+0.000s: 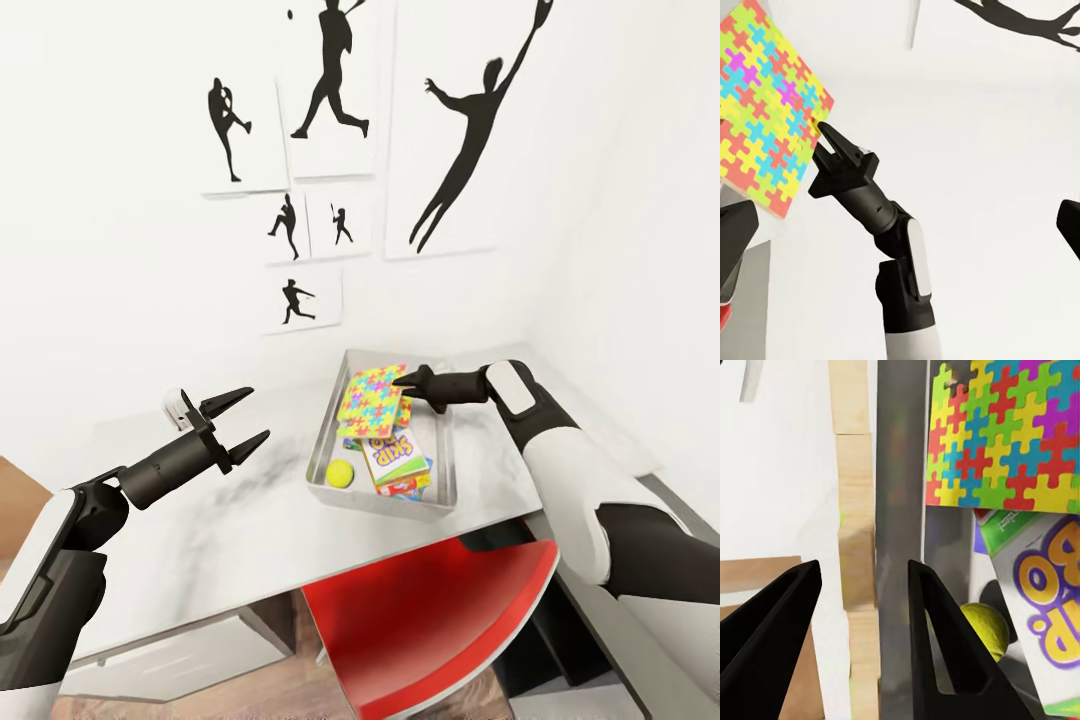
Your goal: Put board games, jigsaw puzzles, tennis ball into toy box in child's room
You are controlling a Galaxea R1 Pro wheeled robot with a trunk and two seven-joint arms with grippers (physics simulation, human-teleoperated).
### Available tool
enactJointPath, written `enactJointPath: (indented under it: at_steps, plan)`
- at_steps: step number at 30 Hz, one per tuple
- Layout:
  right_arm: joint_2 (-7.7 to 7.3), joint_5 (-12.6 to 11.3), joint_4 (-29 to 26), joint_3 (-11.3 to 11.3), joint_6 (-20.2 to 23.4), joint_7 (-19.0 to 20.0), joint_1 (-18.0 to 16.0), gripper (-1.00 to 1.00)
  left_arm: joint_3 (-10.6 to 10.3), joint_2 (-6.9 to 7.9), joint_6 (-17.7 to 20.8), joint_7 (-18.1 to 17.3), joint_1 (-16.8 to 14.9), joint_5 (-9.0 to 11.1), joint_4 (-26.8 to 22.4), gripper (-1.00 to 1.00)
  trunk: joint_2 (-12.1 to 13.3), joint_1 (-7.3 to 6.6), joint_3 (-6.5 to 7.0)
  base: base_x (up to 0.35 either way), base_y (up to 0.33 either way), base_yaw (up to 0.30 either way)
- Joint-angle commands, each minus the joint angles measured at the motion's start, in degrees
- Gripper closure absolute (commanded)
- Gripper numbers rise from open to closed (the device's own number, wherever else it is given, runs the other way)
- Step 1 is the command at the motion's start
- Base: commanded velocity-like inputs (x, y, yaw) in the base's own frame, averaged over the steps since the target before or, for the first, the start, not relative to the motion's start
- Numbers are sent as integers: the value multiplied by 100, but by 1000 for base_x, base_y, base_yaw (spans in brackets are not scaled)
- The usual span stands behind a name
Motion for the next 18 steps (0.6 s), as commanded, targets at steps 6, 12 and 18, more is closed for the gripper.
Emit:
enactJointPath:
  at_steps: [6, 12, 18]
  plan:
    - [52, 49, 4, -29, -13, -85, -76, 100, 5, 0, 14, 58, -5, 62, -3, -100, -11, 3, -67, 0, 0, 0]
    - [53, 48, 5, -32, -22, -121, -94, 100, 7, 3, 14, 58, -5, 60, -5, -100, -11, 3, -123, 0, 0, 0]
    - [17, 39, 0, -37, -25, -128, -146, 100, 7, 7, 17, 58, -4, 59, -11, -100, -11, 3, -179, 0, 0, 0]
